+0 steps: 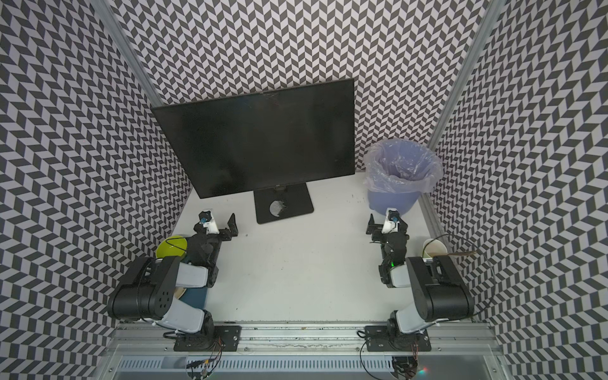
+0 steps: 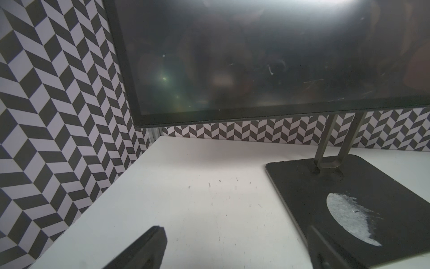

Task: Remove the sticky note from the monitor
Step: Reset both arms

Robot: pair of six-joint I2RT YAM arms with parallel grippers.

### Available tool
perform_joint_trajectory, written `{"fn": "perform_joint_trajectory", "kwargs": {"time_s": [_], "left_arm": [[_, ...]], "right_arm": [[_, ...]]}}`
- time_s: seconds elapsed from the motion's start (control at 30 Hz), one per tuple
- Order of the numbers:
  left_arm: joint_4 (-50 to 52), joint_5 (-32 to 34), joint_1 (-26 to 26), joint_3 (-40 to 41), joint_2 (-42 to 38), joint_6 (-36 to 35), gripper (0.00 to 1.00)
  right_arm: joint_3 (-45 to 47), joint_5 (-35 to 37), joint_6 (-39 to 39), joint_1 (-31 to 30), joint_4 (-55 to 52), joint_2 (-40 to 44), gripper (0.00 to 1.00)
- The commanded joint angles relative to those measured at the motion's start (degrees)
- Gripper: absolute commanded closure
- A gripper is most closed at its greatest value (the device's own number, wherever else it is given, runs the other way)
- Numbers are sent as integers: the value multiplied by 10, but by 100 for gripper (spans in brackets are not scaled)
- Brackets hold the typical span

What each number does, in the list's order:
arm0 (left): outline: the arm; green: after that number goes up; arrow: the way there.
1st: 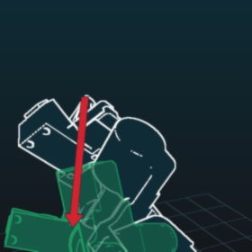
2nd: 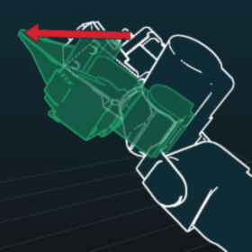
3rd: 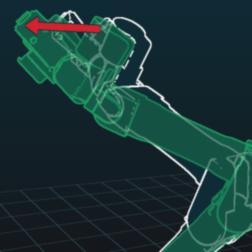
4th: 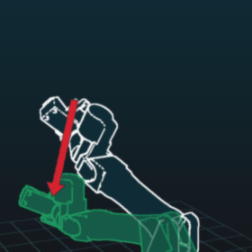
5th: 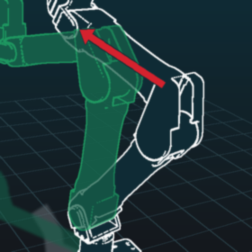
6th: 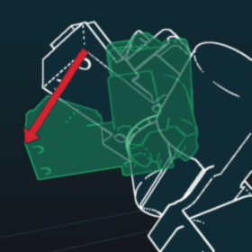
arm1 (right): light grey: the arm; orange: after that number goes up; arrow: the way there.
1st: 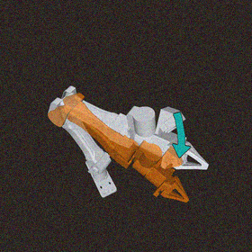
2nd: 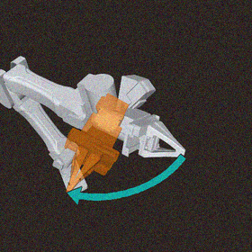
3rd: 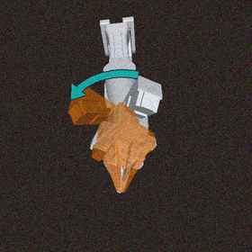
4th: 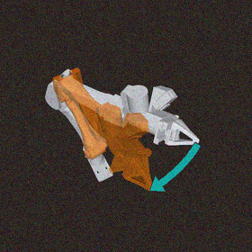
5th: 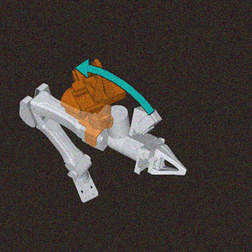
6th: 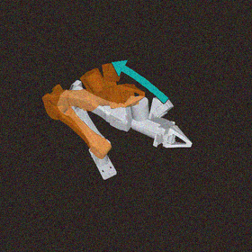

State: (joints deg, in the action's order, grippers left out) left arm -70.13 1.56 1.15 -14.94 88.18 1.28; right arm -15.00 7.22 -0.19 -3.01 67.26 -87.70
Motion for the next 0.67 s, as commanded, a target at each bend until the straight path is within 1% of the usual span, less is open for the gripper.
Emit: {"fn": "perform_joint_trajectory", "kwargs": {"time_s": [0.0, 0.33, 0.53, 0.63], "left_arm": [[5, -8, -3, -4, 6, -5, 0], [7, -10, -5, -4, 5, -9, 0], [7, 6, -13, -5, 6, -14, 0], [-3, 31, -24, 2, 3, -18, 0]], "right_arm": [[-13, 2, 1, -2, 11, -5, 1], [-6, 0, -1, -2, 18, 2, 1], [-6, 0, -1, -2, 18, 2, 1], [-6, 0, 0, -2, 18, 2, 1]]}}
